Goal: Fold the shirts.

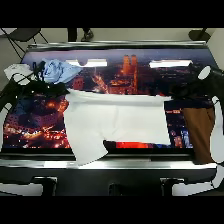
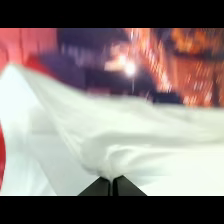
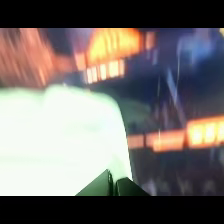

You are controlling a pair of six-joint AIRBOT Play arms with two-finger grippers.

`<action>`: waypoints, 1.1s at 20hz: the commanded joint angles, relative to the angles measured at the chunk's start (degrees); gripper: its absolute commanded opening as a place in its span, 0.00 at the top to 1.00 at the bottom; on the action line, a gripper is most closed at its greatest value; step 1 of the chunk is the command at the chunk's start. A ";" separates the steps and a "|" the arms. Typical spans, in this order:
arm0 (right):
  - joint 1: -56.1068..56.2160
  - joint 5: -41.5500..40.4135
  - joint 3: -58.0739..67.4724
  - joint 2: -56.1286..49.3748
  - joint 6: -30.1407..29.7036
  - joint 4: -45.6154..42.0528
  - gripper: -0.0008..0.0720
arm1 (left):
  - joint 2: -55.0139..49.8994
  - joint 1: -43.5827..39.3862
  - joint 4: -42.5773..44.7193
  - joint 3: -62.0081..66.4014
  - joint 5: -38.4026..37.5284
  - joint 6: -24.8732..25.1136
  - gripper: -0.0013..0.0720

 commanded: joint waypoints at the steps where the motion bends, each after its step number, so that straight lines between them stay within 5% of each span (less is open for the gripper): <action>1: 0.04 9.46 -4.00 -0.87 -0.46 -0.52 0.92 | 0.28 0.61 5.05 -2.84 -13.29 -1.33 0.95; 9: 0.04 9.73 -8.74 -2.86 0.87 7.50 0.92 | 0.17 0.61 4.66 -10.58 -13.86 -1.55 0.94; 10: 0.04 9.62 -8.74 -2.84 1.01 8.63 0.78 | 0.17 0.63 4.11 -10.56 -13.86 -1.55 0.84; 12: -0.02 9.68 -8.44 -2.43 0.87 9.31 0.46 | 0.22 1.14 4.20 -9.75 -15.67 -1.75 0.32; 17: -7.02 16.68 -7.17 2.82 -1.18 8.26 0.36 | 3.96 7.72 4.22 -8.76 -24.55 -1.70 0.30; 22: -11.32 14.91 -20.02 9.03 -1.60 5.20 0.36 | 16.85 8.35 3.82 -33.90 -18.32 0.57 0.30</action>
